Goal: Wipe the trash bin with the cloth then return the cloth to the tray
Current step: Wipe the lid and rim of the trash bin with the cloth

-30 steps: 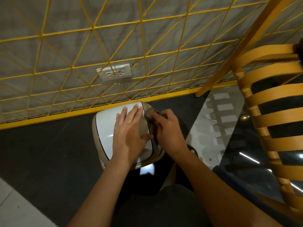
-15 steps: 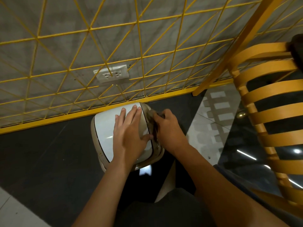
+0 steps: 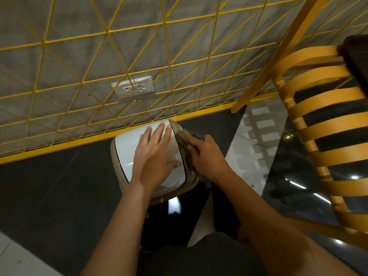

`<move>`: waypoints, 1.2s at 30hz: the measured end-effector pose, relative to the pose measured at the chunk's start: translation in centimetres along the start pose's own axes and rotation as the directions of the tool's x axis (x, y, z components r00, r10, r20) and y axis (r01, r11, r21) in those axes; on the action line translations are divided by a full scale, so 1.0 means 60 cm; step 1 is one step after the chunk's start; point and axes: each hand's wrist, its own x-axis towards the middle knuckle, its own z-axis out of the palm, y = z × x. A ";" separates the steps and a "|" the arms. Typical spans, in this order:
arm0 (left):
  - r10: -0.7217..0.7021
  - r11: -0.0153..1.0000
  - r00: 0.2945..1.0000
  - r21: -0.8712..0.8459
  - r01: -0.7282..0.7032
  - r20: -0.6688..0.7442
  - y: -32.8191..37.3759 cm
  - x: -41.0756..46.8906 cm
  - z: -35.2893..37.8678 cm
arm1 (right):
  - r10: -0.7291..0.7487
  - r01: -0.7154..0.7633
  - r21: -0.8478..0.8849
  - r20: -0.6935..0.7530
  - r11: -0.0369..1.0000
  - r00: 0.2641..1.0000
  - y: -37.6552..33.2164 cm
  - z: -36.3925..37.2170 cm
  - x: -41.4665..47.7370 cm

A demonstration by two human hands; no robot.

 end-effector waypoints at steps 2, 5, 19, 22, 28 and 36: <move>0.002 1.000 1.000 -0.020 -0.002 -0.015 0.002 0.001 -0.001 | 0.047 -0.044 0.088 -0.031 0.995 0.998 0.014 0.002 -0.027; -0.030 0.999 0.999 -0.015 0.029 -0.030 0.008 0.001 0.002 | 0.222 -0.155 0.367 -0.150 0.917 0.963 0.024 0.009 -0.056; -0.101 0.990 0.991 0.091 0.109 -0.085 0.015 0.008 0.014 | 0.565 -0.225 0.817 -0.144 0.531 0.813 -0.015 0.070 -0.021; -0.104 0.990 0.989 0.082 0.114 -0.109 0.016 0.008 0.018 | 0.522 -0.156 0.782 -0.240 0.604 0.819 -0.023 0.075 -0.035; -0.115 0.990 0.981 0.059 0.125 -0.154 0.018 0.010 0.024 | 0.516 -0.134 0.776 -0.271 0.617 0.812 -0.020 0.081 -0.041; -0.133 0.990 0.977 0.027 0.139 -0.168 0.018 0.011 0.023 | 0.478 -0.136 0.726 -0.289 0.674 0.830 -0.032 0.091 -0.043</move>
